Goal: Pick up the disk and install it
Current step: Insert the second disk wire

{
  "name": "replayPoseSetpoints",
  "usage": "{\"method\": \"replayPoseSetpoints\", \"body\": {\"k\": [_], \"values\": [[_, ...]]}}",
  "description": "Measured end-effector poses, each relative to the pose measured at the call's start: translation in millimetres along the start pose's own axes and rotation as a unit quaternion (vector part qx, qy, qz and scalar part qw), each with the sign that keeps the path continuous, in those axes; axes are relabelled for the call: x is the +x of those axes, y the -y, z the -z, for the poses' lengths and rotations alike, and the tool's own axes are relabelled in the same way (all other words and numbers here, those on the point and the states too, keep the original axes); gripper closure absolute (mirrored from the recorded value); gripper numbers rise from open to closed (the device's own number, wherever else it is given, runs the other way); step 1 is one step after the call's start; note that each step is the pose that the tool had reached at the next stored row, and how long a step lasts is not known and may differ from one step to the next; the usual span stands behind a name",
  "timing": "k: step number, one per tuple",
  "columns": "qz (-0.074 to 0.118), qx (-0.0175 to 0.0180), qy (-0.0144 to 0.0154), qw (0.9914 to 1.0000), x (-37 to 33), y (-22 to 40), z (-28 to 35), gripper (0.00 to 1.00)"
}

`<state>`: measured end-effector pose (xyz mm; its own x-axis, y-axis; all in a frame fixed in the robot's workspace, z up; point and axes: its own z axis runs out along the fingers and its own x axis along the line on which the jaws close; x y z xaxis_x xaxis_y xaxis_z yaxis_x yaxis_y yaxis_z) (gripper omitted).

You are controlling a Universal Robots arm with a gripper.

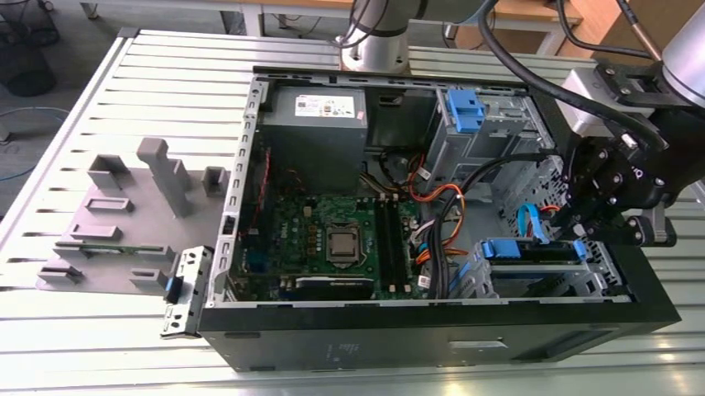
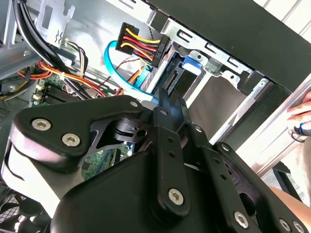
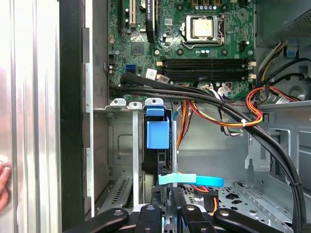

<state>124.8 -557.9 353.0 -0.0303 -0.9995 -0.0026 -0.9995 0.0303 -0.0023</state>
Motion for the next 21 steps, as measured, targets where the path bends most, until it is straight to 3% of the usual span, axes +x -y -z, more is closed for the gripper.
{"method": "replayPoseSetpoints", "body": {"k": [8, 21], "values": [[0.000, 0.0000, 0.0000, 1.00000, -3.5, -0.1, 0.0, 0.76], [0.000, 0.0000, 0.0004, 1.00000, -15.8, -0.5, -1.5, 0.76]]}}
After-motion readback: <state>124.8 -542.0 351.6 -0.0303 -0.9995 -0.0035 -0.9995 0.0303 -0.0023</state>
